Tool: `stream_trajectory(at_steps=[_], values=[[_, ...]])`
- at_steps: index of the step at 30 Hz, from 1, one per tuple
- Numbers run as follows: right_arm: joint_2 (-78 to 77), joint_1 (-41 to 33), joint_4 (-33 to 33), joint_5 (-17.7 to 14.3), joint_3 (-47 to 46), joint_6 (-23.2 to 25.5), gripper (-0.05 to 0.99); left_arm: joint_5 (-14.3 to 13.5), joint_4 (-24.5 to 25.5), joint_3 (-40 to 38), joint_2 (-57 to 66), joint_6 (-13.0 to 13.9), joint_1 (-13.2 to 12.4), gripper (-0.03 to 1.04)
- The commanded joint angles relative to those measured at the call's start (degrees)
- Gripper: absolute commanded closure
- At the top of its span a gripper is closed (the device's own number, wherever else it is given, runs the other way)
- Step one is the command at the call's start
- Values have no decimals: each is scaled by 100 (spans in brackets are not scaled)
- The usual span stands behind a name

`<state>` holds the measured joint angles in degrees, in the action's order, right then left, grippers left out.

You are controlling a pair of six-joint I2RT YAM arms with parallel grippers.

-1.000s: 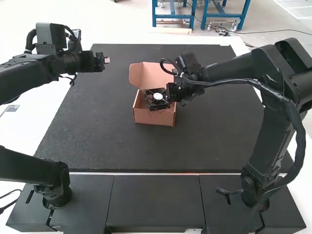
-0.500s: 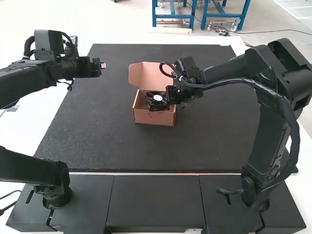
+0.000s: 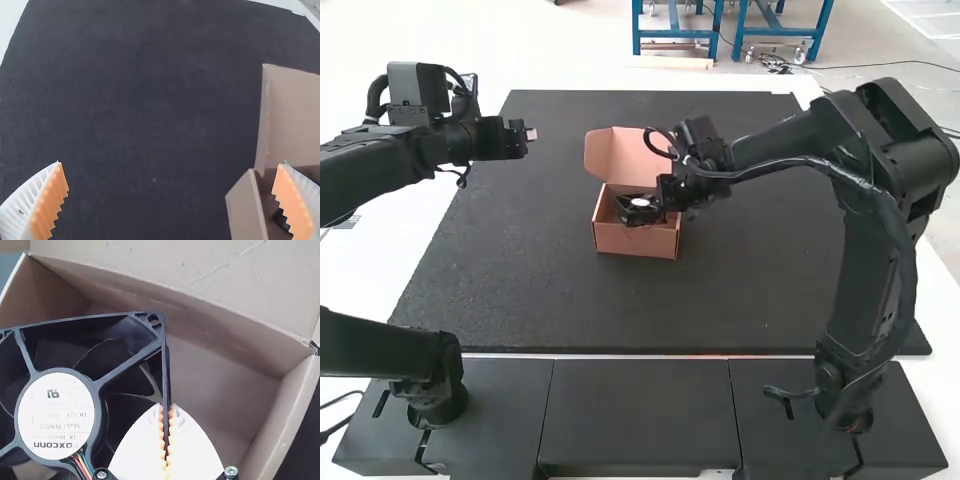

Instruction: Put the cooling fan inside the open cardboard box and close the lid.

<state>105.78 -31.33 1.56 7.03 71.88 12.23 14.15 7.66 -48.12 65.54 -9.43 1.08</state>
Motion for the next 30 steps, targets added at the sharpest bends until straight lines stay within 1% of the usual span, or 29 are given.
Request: stream_trajectory(at_steps=[1, 3, 12, 21, 24, 25, 26, 30], values=[[101, 57, -86, -35, 248, 104, 95, 79, -54, 48, -147, 47, -47, 4], [127, 110, -147, -87, 292, 113, 95, 79, -72, 83, -147, 55, -47, 4], [286, 198, -209, -131, 432, 113, 95, 79, -107, 154, -147, 64, -47, 4], [338, 127, -358, -114, 309, 122, 95, 79, -133, 224, -147, 73, -47, 4], [356, 110, -385, -114, 309, 122, 85, 79, -142, 259, -147, 73, -47, 4], [356, 110, -376, -123, 309, 122, 78, 79, -151, 259, -147, 64, -47, 4], [356, 110, -367, -123, 318, 113, 75, 79, -151, 268, -147, 64, -47, 4], [347, 110, -341, -123, 327, 113, 74, 79, -204, 285, -147, 64, -47, 4]])
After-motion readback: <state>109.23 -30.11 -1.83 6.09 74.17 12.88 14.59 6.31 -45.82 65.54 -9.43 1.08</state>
